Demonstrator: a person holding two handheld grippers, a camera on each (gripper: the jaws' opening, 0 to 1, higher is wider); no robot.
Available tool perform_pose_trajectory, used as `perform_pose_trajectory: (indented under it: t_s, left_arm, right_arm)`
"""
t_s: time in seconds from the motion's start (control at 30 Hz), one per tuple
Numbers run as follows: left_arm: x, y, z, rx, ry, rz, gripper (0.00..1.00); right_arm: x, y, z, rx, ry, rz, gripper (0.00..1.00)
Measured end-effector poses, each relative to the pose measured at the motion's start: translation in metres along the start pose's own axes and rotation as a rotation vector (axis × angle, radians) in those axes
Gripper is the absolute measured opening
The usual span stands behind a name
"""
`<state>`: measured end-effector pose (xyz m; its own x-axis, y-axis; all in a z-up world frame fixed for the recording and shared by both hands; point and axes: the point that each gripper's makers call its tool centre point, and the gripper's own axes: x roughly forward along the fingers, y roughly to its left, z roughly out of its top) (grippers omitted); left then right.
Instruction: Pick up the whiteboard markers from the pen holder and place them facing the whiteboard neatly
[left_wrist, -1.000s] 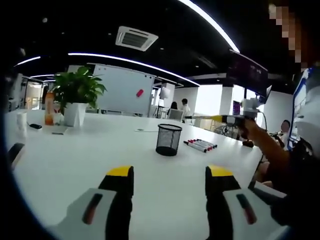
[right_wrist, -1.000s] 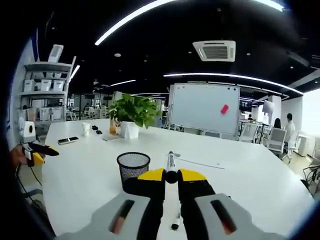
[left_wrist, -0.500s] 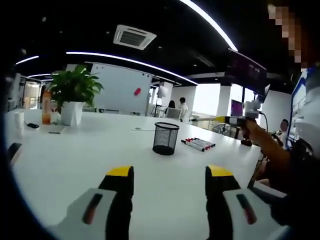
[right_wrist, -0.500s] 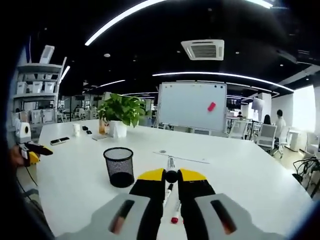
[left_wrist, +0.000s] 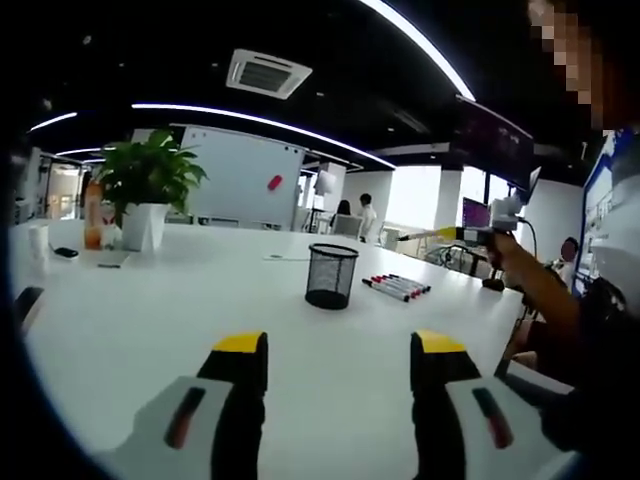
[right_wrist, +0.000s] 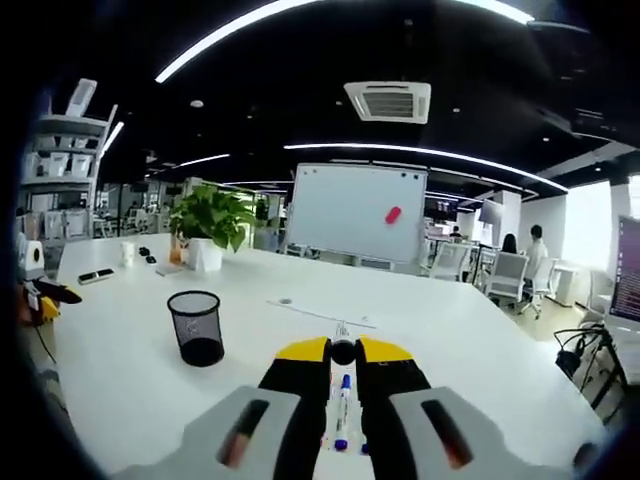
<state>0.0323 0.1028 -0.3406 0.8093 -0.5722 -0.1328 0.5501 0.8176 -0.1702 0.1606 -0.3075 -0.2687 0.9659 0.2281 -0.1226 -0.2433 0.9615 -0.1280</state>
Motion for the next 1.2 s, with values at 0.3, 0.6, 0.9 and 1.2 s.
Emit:
perform_pose_trajectory:
  t_s: [0.3,0.6,0.9,1.2]
  left_arm:
    - [0.003,0.0,-0.002,-0.003,0.008,-0.003,0.58]
    - [0.004,-0.001,-0.002,-0.007,0.001,-0.009,0.58]
    - [0.006,-0.003,-0.001,-0.003,0.006,-0.01,0.58]
    - [0.008,-0.006,-0.001,0.006,0.016,-0.016,0.58]
  right_arm:
    - [-0.008,-0.024,-0.016,0.034,0.016,-0.057,0.13]
    - [-0.007,-0.032,-0.023,0.029,0.033,-0.079,0.13]
    - [-0.006,-0.038,-0.026,0.028,0.032,-0.085,0.13]
    - [0.001,-0.052,-0.042,0.05,0.041,-0.094,0.13]
